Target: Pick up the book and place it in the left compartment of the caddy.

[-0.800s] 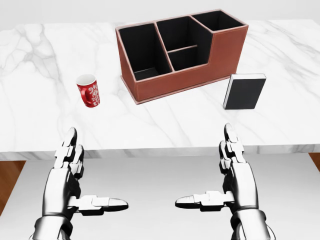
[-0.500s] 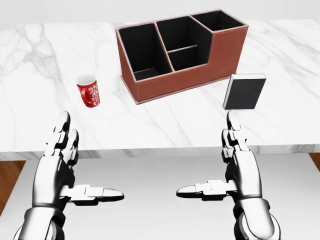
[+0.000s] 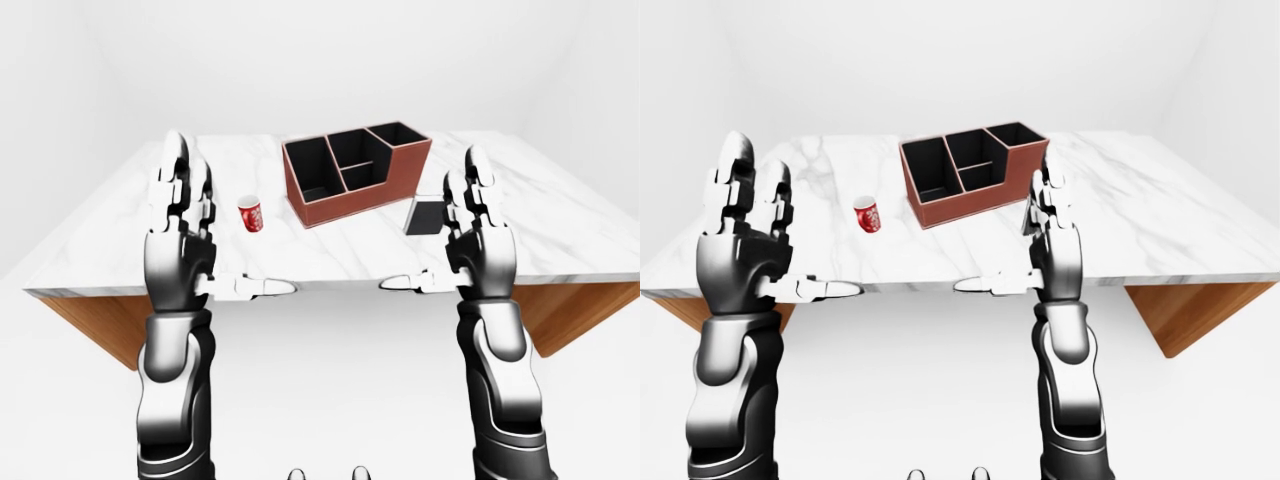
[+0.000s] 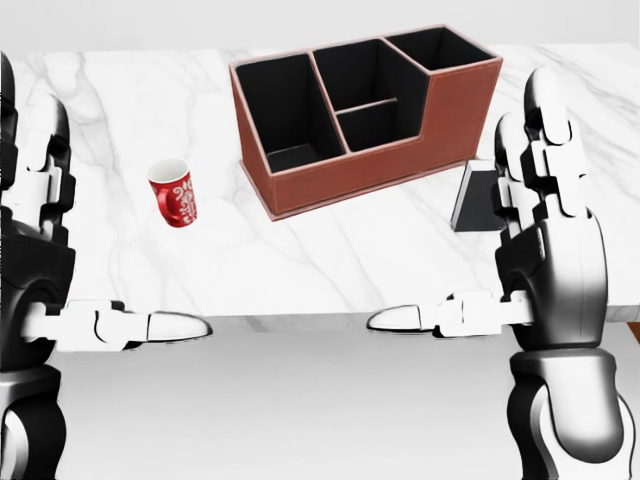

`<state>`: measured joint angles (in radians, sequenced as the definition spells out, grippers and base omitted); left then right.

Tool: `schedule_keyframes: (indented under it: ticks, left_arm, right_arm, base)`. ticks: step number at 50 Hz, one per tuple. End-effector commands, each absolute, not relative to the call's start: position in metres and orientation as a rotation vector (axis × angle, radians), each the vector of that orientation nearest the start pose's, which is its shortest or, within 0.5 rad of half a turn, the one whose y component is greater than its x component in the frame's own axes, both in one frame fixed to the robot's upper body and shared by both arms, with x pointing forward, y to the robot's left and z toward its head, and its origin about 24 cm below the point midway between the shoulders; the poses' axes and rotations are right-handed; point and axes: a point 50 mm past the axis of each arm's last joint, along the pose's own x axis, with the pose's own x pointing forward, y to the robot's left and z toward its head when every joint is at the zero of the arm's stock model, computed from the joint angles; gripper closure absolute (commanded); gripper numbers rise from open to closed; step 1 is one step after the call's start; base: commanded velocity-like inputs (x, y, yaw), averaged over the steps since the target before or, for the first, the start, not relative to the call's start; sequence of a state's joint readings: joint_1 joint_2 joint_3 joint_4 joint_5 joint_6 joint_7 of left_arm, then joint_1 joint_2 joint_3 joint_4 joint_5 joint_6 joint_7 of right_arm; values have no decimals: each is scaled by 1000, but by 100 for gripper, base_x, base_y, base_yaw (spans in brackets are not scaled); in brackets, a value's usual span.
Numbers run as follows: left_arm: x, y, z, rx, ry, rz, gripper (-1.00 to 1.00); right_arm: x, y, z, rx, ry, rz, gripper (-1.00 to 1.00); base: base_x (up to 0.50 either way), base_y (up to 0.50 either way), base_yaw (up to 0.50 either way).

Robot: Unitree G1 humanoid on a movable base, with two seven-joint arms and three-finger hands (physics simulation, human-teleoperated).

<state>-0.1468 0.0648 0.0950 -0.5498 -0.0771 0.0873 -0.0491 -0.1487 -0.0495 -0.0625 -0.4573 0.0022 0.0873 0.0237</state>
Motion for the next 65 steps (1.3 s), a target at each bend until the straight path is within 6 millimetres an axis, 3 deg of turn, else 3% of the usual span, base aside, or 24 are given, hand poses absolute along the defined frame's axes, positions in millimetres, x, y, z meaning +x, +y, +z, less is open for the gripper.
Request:
schedule_keyframes:
  ticks: [1, 13, 38, 65]
  left_arm:
    - [226, 162, 212, 16, -715, -31, -100]
    - [223, 163, 210, 25, -709, -25, -100]
    - [228, 163, 209, 33, -695, -24, -100]
    - [227, 164, 208, 35, -694, -25, -100]
  right_arm:
    - [237, -154, 198, -62, -640, 24, -100]
    - [236, -155, 187, -62, -590, 35, -100]
    - [229, -159, 191, -71, -614, 16, -100]
    - [228, -160, 192, -64, -619, 7, -100]
  base:
    - [40, 0, 0]
    - [47, 0, 0]
    - [49, 0, 0]
    - [29, 5, 0]
